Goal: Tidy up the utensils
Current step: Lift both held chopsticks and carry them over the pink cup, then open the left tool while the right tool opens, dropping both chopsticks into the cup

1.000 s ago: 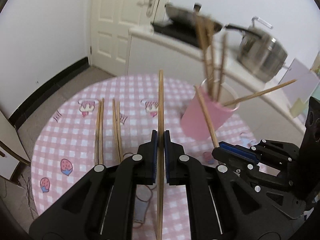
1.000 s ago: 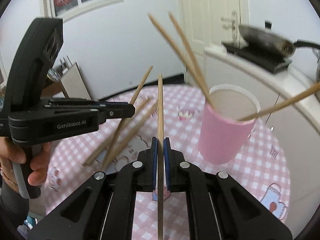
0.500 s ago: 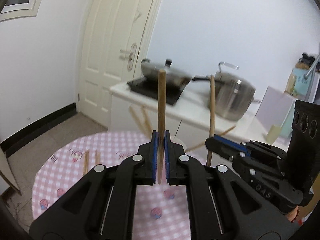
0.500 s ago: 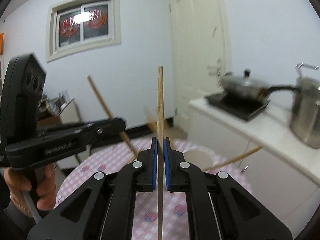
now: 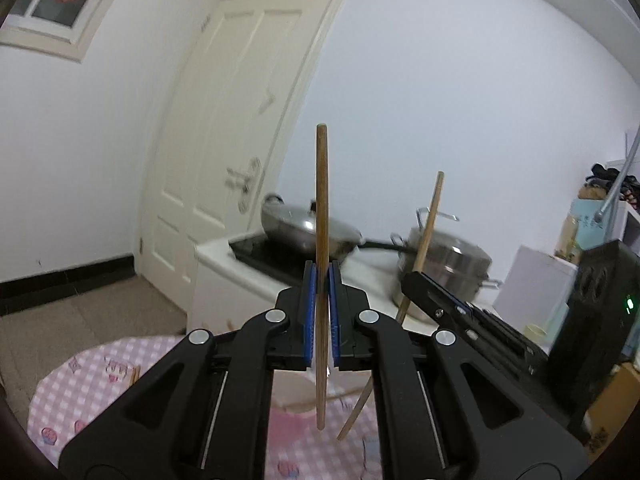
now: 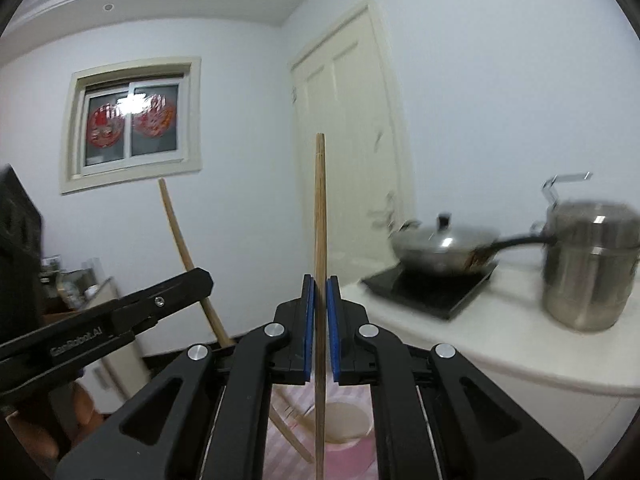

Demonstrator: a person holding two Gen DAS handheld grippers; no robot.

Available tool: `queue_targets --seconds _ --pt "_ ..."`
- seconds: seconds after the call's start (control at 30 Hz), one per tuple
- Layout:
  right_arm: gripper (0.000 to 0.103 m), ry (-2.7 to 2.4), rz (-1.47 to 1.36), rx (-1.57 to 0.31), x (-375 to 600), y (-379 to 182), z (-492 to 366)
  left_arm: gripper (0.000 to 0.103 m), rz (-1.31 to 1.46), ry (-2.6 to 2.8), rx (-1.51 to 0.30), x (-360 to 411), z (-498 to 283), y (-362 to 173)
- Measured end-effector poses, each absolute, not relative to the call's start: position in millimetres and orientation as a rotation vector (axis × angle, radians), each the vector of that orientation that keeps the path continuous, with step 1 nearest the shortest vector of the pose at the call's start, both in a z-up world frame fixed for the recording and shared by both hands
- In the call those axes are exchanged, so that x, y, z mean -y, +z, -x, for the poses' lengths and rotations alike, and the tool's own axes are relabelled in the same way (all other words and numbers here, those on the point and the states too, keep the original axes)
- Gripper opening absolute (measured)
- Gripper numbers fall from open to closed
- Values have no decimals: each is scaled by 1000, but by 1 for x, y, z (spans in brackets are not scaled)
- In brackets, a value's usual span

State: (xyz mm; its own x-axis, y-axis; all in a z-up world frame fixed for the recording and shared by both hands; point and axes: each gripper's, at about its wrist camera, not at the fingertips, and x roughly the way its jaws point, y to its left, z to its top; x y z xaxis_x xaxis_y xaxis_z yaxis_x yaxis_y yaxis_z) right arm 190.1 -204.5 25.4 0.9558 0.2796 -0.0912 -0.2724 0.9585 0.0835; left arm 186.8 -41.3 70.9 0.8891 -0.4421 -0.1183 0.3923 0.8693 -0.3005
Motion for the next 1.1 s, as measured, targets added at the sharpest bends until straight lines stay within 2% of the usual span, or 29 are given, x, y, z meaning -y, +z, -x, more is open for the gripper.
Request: queue_targets --seconds 0.2,0.57,1.1 --pt "5 210 -106 -11 213 12 -203 6 292 -390 -152 49 -200 48" --pt "5 209 -116 -13 211 -20 -223 7 296 -324 -183 61 -243 21" --pt "5 231 -77 -29 212 -37 -227 8 282 -297 -360 75 -287 -4"
